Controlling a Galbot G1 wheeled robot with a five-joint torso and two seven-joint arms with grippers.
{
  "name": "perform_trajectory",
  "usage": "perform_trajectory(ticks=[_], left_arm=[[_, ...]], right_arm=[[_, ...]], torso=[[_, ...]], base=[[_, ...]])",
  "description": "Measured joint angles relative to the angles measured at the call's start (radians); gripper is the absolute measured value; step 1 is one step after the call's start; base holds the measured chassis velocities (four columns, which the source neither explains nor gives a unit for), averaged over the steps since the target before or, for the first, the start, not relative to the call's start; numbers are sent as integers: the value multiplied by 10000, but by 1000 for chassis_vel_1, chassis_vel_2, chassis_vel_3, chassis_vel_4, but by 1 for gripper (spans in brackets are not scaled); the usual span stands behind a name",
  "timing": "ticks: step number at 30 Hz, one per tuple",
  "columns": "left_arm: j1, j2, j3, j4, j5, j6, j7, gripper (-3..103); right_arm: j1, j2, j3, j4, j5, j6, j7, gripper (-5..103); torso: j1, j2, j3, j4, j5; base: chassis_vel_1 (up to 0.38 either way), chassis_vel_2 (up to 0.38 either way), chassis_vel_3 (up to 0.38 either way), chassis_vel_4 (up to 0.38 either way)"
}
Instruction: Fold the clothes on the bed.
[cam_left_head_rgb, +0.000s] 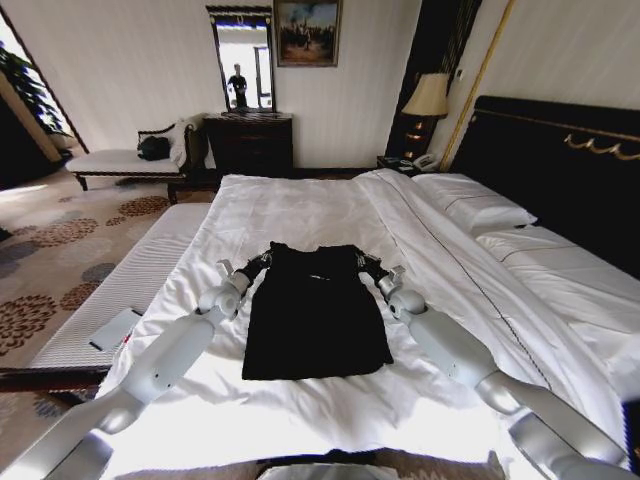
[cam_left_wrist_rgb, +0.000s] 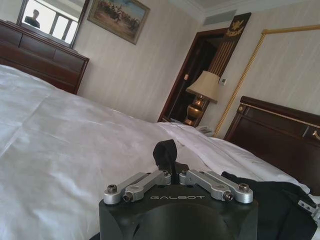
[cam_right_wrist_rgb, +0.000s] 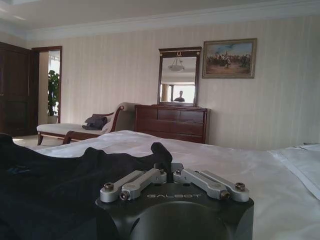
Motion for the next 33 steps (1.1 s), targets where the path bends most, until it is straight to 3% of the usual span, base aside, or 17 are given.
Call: perform_trajectory(ticks=[4, 15, 33], left_arm=[[1243, 409, -592, -947, 239, -69, 0, 2], [3230, 984, -1433, -2380, 855, -308, 0, 2], [5668, 1338, -2422, -4107, 1898, -604, 1, 2]], right_arm=[[-718, -310, 354, 996, -170, 63, 89, 1], [-2897, -610, 1038, 2407, -989, 424, 282, 1], [-5791, -932, 2735, 4475, -1723, 731, 294, 1]], torso=[[-2, 1, -1, -1, -1], [-2, 0, 0, 0, 1], [-2, 0, 0, -3, 0]], base=[[0, 0, 0, 0], [0, 0, 0, 0], [0, 0, 0, 0]])
